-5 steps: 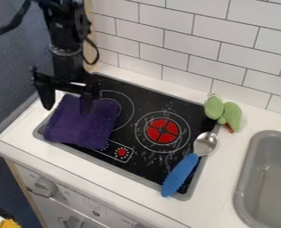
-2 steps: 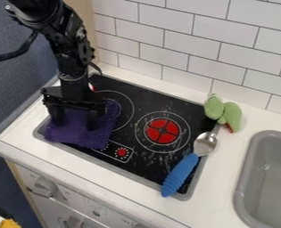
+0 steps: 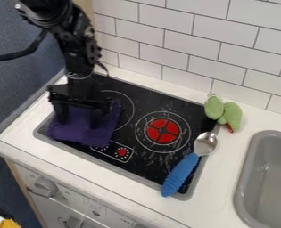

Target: Move the purple cloth to the top of the stove

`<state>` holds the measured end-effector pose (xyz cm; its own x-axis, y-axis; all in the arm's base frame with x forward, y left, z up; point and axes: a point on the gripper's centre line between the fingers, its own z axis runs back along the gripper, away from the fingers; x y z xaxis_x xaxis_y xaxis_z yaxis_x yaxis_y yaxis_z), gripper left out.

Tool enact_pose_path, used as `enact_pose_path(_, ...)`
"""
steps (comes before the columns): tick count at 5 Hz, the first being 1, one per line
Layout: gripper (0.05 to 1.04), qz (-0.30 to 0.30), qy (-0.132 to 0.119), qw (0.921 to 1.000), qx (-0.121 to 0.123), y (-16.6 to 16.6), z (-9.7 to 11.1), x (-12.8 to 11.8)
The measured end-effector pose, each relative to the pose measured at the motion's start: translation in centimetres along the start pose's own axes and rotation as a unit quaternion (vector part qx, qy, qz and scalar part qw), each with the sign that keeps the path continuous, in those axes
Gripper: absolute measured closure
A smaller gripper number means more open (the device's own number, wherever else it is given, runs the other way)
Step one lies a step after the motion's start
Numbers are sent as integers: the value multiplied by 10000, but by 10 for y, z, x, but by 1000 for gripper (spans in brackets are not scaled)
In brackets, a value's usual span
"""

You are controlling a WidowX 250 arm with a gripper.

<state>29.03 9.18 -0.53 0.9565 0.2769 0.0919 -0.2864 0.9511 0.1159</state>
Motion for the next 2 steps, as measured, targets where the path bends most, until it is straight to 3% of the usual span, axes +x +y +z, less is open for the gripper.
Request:
enact_pose_path(1,83,-176,-48,9996,-225,-31,5,8)
enact_pose_path(2,83,-308,-10,9991,-300,-51,6,16)
